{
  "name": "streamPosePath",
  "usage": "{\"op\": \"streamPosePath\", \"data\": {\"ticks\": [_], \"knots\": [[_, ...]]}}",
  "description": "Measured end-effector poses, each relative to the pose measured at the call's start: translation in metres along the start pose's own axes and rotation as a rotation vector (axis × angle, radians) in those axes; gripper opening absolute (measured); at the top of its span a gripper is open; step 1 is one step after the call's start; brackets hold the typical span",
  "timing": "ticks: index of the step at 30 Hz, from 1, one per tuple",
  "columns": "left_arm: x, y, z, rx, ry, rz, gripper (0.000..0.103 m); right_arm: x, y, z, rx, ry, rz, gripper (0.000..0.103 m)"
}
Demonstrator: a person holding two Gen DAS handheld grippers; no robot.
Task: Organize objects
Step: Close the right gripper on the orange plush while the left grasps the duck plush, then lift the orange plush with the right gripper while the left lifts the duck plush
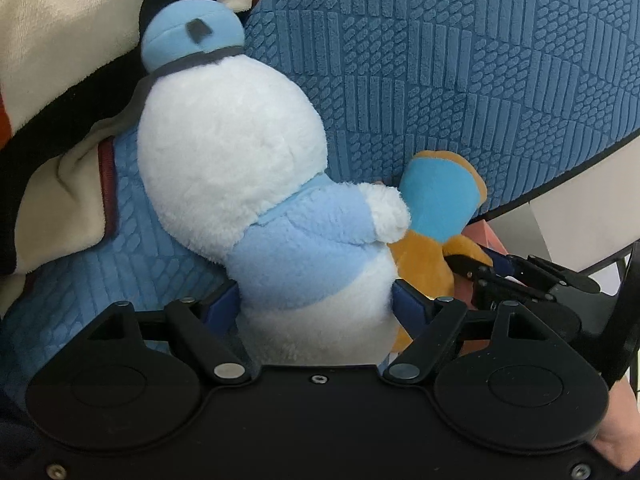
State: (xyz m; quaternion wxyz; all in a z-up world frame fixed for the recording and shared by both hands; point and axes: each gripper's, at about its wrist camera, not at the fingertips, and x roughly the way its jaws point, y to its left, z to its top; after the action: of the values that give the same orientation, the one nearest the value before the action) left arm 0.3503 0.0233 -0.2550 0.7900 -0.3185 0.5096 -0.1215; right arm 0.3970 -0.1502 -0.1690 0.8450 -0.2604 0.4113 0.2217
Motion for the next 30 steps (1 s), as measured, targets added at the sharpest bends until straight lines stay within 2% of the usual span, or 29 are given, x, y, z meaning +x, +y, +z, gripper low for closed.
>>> {"op": "streamPosePath", "data": {"ticks": [5, 6, 8, 11, 16, 23, 26, 30], "knots": [[-0.004, -0.002, 0.005, 0.007, -0.023, -0.025, 0.086, -0.008, -0.019, 0.001, 0.189, -0.03, -0.006, 0.046], [-0.007, -0.003, 0.005, 0.006, -0.034, -0.034, 0.087, -0.013, -0.022, 0.0, 0.224, -0.041, 0.01, 0.053], [-0.011, -0.004, 0.008, 0.007, -0.056, -0.049, 0.096, -0.022, -0.029, -0.002, 0.294, -0.058, 0.043, 0.061], [-0.015, -0.005, 0.009, -0.002, -0.087, -0.046, 0.098, -0.034, -0.031, -0.006, 0.385, -0.062, 0.082, 0.061], [-0.007, -0.002, 0.01, -0.013, -0.06, -0.009, 0.098, -0.045, -0.022, -0.008, 0.457, -0.082, 0.143, 0.061], [-0.001, 0.0, 0.013, -0.009, -0.045, 0.017, 0.098, -0.006, -0.005, -0.003, 0.527, -0.013, 0.141, 0.061], [0.001, 0.002, 0.015, -0.019, -0.037, 0.029, 0.099, 0.017, -0.01, -0.004, 0.618, 0.041, 0.133, 0.064], [0.003, 0.007, 0.017, -0.051, -0.022, 0.049, 0.099, 0.035, -0.01, -0.002, 0.636, 0.077, 0.089, 0.064]]}}
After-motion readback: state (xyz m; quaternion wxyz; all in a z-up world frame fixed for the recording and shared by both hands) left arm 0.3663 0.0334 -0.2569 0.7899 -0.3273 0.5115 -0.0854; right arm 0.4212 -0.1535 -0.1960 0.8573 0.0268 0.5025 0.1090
